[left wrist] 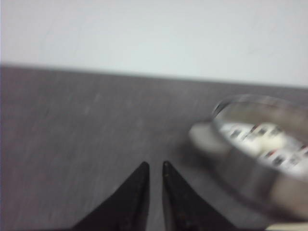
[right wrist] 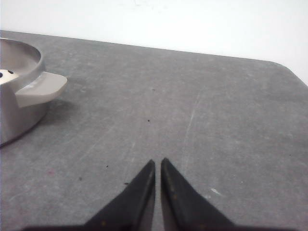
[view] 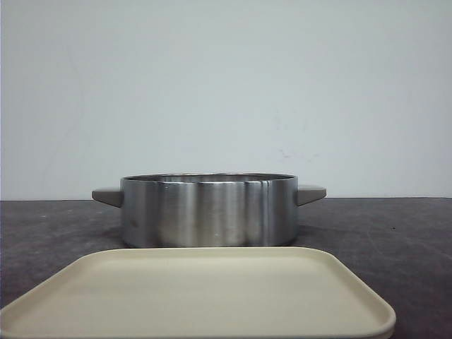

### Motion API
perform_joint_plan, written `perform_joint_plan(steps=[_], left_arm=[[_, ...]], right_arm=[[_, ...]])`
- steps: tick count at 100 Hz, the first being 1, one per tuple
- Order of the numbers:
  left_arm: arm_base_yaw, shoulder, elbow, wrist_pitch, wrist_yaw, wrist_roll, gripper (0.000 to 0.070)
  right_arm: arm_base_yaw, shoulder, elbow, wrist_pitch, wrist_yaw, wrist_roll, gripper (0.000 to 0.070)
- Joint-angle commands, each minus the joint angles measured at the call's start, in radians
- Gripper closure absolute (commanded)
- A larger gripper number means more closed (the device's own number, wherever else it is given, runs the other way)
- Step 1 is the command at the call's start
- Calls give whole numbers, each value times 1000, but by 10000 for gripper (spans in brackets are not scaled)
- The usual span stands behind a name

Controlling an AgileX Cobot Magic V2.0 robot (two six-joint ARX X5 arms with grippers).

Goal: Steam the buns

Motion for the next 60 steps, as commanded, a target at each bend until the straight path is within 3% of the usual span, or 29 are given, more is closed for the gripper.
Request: perform_joint_plan(steps=[1,38,60], left_arm=[[17,-14,-28,13,3,-6,700],[84,-35,-124,35,-91,18,700],[145,-35,-124,35,-91,53,700]], right_arm=[[2,0,-3,10,0,-8,686],[2,0,-3,10,0,-8,686],[2,0,-3,10,0,-8,686]])
